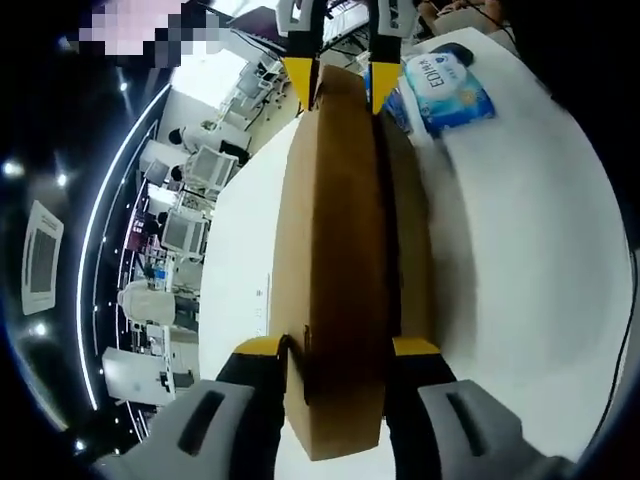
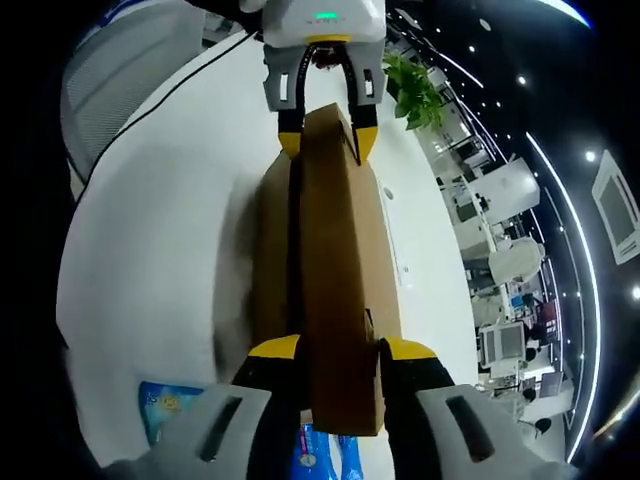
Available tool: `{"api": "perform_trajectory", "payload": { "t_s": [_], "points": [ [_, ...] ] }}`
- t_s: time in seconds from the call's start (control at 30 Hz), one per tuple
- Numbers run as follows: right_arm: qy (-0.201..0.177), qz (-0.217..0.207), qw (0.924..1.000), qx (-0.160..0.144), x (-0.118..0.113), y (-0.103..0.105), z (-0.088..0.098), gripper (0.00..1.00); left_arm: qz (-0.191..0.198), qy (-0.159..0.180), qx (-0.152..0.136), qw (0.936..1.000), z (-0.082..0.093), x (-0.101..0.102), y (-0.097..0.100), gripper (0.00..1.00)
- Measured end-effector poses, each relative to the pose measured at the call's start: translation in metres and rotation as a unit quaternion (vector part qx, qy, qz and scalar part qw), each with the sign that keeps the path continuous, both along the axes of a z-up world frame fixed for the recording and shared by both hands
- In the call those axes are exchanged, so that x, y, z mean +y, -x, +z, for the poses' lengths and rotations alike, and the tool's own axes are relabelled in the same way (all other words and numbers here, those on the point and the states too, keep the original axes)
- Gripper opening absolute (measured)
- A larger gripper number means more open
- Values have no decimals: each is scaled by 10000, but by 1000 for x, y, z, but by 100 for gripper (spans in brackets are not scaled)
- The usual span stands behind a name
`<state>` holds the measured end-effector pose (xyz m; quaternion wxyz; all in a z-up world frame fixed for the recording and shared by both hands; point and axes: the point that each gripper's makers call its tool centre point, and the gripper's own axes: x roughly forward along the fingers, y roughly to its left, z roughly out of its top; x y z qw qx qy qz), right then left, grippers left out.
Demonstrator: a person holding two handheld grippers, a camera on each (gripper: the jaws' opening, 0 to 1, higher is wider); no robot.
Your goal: Operate the shoe box by opening the lid, removing the specified soft item, and placing it in the target area until the item is outside and the box remains undamaged.
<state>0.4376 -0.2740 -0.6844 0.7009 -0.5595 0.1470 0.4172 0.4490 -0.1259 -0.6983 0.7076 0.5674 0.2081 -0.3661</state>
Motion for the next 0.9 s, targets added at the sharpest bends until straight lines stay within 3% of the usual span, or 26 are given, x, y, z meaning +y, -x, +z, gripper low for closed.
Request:
{"api": "perform_trajectory", "payload": {
  "t_s": [0.57, 0.9],
  "points": [
    [-15, -65, 9999, -127, -1, -3, -7, 28, -74, 25, -234, 9997, -5, 1, -2, 37],
    [-40, -82, 9999, -131, -1, -3, -7, 28, -173, 5, -178, 9997, -2, -2, -1, 38]
  ]
}}
